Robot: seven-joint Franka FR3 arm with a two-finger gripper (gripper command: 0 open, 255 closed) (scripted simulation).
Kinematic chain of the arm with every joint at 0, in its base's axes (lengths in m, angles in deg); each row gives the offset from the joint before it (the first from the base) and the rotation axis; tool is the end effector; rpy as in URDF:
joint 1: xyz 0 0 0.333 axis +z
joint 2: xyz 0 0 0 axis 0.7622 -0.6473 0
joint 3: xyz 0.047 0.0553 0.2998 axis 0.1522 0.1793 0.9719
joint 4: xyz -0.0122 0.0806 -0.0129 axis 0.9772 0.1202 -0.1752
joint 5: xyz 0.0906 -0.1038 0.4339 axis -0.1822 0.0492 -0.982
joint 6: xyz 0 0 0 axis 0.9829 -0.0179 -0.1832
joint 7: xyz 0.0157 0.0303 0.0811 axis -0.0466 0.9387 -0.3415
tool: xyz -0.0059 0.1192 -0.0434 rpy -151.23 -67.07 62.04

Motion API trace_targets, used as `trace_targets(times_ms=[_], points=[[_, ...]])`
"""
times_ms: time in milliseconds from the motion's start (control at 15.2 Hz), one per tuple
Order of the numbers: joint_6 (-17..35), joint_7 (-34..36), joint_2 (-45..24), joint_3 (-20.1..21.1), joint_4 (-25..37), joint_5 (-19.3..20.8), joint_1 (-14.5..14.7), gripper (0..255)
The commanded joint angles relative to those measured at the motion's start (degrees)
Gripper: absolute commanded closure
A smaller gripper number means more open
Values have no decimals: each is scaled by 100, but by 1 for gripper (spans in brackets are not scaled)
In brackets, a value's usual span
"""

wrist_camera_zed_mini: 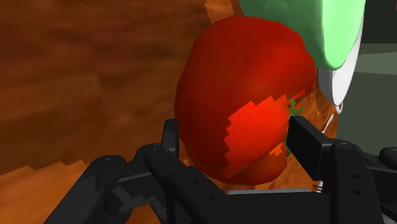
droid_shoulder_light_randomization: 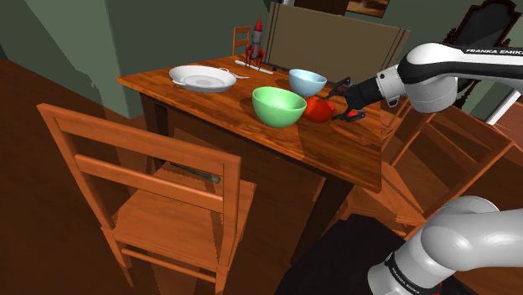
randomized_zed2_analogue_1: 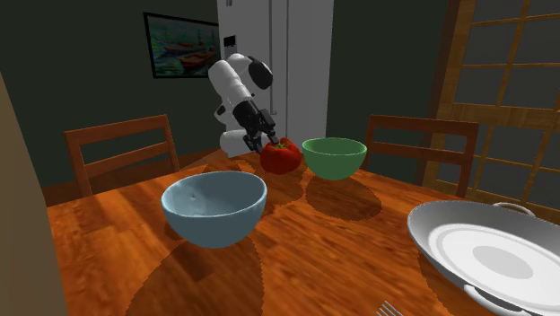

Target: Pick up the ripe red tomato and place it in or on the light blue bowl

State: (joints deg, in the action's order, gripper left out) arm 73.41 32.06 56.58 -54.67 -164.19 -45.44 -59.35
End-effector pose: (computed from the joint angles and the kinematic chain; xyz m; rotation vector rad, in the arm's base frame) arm 0.4299 -0.1159 0.4967 -1.9522 1.3877 -0.5383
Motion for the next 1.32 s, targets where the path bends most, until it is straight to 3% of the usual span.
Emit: trace_targets(times_ms=[0,1254], points=[[-141,110,34,28,117,75,-49,255],[-1366,923,-28,132,1508,590,-304,255]])
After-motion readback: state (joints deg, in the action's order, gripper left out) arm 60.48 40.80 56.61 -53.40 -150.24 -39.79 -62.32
